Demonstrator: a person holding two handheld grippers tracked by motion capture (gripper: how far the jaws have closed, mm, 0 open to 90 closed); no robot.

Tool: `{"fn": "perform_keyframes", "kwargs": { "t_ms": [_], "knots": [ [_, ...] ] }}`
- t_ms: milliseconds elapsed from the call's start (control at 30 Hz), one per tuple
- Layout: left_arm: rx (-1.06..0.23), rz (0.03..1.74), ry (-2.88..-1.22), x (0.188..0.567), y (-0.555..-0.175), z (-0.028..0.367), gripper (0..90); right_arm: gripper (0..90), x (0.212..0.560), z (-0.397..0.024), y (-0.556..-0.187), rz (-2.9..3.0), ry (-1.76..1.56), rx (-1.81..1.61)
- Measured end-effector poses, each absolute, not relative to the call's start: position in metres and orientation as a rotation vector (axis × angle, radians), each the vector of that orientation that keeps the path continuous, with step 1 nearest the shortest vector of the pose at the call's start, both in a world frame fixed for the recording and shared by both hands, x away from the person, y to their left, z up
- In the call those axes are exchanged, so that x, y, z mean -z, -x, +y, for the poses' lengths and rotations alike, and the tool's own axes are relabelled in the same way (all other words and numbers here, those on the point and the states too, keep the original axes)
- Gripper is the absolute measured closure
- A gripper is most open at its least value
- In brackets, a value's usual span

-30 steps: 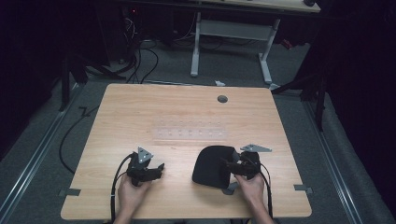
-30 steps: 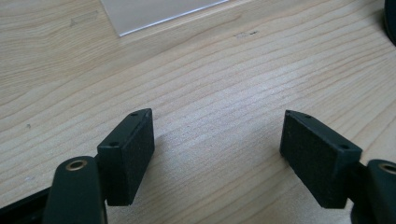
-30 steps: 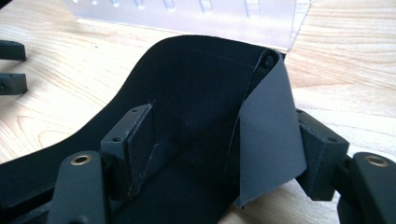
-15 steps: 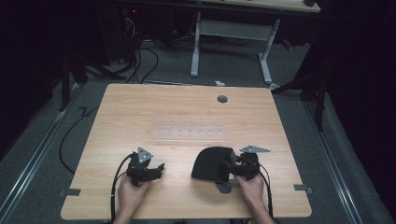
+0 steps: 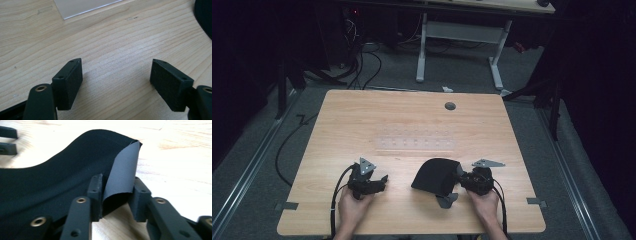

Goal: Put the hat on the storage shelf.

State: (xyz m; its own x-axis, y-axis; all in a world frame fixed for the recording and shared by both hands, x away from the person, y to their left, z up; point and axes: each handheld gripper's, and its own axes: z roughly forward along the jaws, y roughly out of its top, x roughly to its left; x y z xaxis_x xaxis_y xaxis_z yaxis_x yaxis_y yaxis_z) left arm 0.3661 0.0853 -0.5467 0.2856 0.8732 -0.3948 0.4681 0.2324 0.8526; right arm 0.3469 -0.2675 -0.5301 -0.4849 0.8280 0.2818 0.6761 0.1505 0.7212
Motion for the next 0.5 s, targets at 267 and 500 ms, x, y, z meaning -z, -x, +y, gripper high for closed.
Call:
{"fn": "perform_keyframes", "kwargs": {
  "t_ms": [267, 500],
  "knots": [
    [-0.443, 1.348, -1.403, 0.547, -0.366, 0.085, 26.6, 86.2, 0.527, -0.271, -0.338, 2.254, -1.434, -1.297],
    [-0.441, 1.345, -1.404, 0.547, -0.366, 0.085, 26.9, 88.1, 0.519, -0.273, -0.331, 2.253, -1.389, -1.369]
  ]
}}
